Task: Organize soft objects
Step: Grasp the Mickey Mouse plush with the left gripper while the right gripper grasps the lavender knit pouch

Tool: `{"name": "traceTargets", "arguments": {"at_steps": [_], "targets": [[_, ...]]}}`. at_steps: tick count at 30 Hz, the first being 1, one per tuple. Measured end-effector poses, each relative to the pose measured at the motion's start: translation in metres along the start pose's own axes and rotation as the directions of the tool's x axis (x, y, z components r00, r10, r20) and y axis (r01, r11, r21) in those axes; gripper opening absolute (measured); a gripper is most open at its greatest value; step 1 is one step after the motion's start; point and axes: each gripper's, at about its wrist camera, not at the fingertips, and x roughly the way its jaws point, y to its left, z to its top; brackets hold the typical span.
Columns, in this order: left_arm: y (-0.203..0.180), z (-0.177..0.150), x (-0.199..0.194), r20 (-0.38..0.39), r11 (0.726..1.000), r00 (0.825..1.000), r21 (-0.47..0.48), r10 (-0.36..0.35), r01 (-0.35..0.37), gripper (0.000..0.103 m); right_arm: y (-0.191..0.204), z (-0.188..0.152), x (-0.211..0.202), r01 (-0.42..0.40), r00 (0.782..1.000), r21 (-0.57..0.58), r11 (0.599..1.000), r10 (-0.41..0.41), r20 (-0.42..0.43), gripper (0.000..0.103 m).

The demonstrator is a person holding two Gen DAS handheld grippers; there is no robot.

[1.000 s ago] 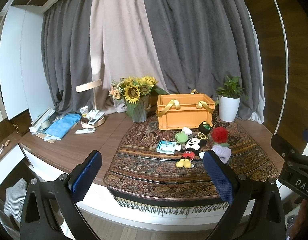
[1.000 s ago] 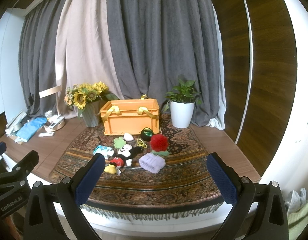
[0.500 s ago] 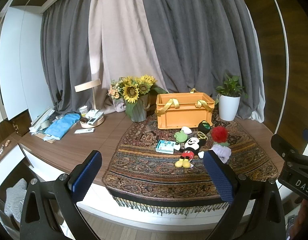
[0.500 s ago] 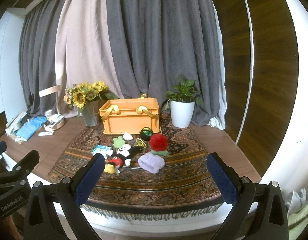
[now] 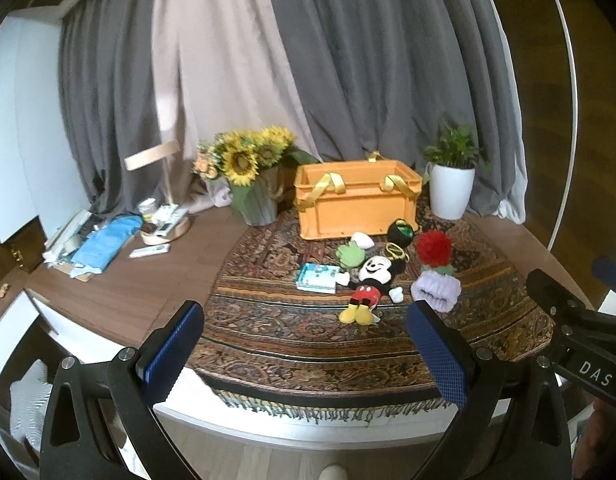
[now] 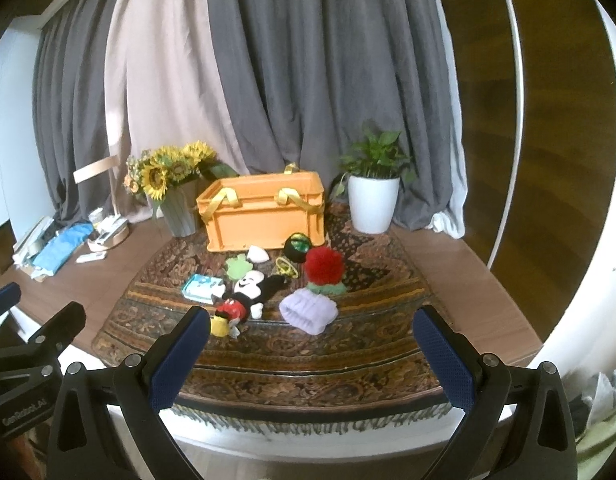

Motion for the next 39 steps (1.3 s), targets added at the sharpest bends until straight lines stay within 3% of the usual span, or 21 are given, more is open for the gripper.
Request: {"name": "traceTargets", "arguments": {"at_steps": [5, 8, 14, 22, 26, 39], "targets": [[-0.007, 0.007, 0.046, -0.055, 0.998, 0.997, 0.020, -0.058, 0.059, 0.102, -0.001, 0.002, 0.038, 0.014, 0.999, 0.004, 1.000, -0.014, -0.044, 0.102], [-0.011, 0.014, 0.080, -0.097, 0.994, 0.990, 0.029, -0.099, 0.102, 0.096, -0.004, 0.007, 0.070, 0.018, 0.996, 0.020, 1.000, -0.016, -0.092, 0.102], [-0.019, 0.022, 0.147, -0.185, 0.980, 0.966, 0.054, -0.180, 0.193, 0.090, -0.005, 0.011, 0.133, 0.039, 0.982, 0.058, 0.998, -0.027, -0.189, 0.101], [-0.028, 0.025, 0.218, -0.283, 0.947, 0.917, 0.076, -0.280, 0.312, 0.082, 0.001, 0.005, 0.192, 0.102, 0.959, 0.105, 0.989, -0.070, -0.275, 0.099], [-0.036, 0.021, 0.244, -0.339, 0.930, 0.885, 0.068, -0.319, 0.361, 0.078, 0.000, -0.002, 0.214, 0.124, 0.940, 0.124, 0.984, -0.077, -0.333, 0.096], [-0.055, -0.005, 0.296, -0.466, 0.906, 0.809, 0.035, -0.359, 0.422, 0.064, -0.011, -0.027, 0.270, 0.086, 0.891, 0.170, 0.982, 0.001, -0.453, 0.083]]}}
